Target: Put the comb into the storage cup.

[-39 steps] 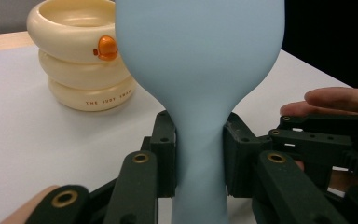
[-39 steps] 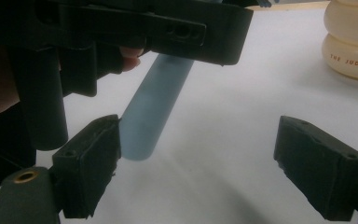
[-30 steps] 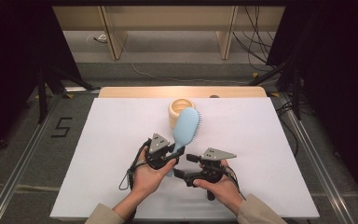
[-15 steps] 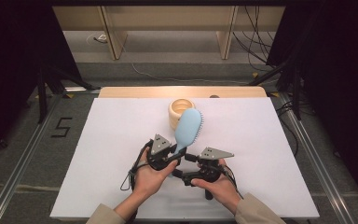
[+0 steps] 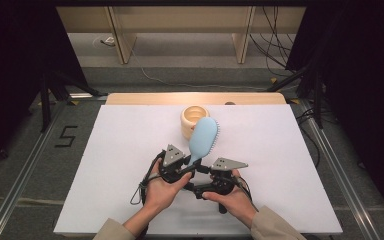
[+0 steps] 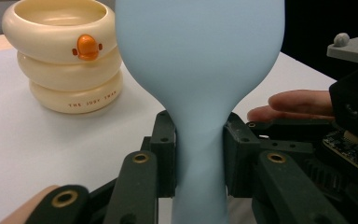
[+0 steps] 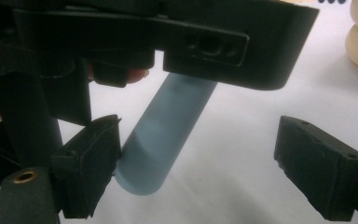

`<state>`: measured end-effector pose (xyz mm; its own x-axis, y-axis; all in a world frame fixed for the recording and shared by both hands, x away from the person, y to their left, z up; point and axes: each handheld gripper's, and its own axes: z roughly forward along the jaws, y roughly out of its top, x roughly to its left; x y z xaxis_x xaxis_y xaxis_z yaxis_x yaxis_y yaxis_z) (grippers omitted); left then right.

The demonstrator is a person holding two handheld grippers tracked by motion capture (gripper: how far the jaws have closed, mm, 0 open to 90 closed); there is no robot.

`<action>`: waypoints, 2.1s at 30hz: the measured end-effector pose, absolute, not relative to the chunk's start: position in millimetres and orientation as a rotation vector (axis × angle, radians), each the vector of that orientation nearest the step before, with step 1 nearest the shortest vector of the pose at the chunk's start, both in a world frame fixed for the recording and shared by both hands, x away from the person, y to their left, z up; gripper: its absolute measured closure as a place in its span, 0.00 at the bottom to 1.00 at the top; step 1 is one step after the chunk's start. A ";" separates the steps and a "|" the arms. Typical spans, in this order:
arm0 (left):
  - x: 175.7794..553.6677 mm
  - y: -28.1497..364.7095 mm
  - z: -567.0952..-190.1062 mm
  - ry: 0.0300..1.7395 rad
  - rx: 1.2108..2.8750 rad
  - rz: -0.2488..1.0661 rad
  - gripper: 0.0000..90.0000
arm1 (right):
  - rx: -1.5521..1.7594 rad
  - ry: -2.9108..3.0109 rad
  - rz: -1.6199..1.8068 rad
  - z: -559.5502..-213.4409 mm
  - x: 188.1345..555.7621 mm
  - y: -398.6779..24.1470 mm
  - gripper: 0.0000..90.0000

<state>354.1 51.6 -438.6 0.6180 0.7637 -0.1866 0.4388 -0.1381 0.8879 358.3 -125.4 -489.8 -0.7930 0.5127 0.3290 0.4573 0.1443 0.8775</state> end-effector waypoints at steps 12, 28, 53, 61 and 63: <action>353.7 50.3 -439.9 0.968 1.756 0.356 0.77 | 0.990 2.356 1.746 -492.0 360.1 -117.9 0.17; 354.0 50.7 -439.3 0.965 1.754 0.366 0.77 | 0.956 2.380 1.731 -490.3 357.0 -110.7 0.35; 354.9 53.4 -437.9 1.003 1.757 0.365 0.77 | 1.067 2.425 1.766 -495.1 359.4 -114.7 0.68; 355.5 53.7 -437.3 1.011 1.763 0.352 0.76 | 1.127 2.440 1.805 -496.3 362.4 -118.3 0.70; 355.7 53.7 -437.2 1.011 1.760 0.350 0.76 | 1.138 2.445 1.814 -495.9 362.9 -118.9 0.70</action>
<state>355.7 53.7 -437.2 0.6037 0.7664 -0.2194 0.4662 -0.1161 0.8771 362.9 -118.9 -495.9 -0.7497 0.4648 0.4711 0.5857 0.1344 0.7993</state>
